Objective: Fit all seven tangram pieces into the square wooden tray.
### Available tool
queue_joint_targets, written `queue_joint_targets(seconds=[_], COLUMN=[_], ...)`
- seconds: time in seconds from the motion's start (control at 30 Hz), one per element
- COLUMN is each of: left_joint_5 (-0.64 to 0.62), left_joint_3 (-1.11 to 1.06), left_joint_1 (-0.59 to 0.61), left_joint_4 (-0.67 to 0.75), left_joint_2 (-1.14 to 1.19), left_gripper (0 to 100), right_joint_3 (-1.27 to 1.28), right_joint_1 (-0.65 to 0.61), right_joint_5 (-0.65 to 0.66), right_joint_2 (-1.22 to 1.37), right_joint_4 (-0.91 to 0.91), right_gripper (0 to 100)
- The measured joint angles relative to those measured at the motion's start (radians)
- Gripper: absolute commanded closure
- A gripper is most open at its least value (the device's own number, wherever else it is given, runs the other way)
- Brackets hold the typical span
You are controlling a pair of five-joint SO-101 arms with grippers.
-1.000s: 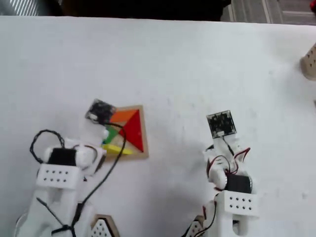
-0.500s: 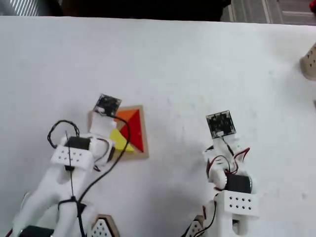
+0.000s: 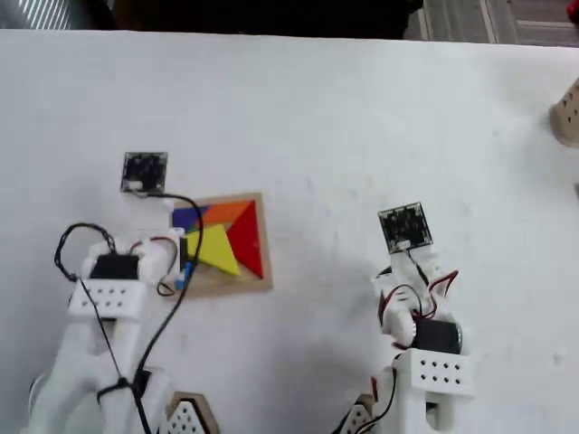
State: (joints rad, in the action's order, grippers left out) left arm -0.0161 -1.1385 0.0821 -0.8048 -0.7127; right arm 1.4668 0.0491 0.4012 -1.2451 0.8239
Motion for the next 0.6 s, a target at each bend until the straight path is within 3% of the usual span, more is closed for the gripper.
queue_joint_targets(seconds=[0.1,0.27,0.6], left_joint_5=[-0.012,-0.124,-0.149], left_joint_3=[-0.040,-0.092,0.060], left_joint_1=[0.008,0.008,0.008], left_joint_4=[0.020,0.189,0.290], left_joint_2=[-0.101,-0.121,0.285], left_gripper=[93,93,93], right_joint_3=[0.000,0.000,0.000], right_joint_1=[-0.005,-0.003,-0.006], right_joint_5=[0.000,0.000,0.000], right_joint_2=[0.000,0.000,0.000], right_joint_4=[0.000,0.020,0.026], right_gripper=[98.1,98.1,98.1])
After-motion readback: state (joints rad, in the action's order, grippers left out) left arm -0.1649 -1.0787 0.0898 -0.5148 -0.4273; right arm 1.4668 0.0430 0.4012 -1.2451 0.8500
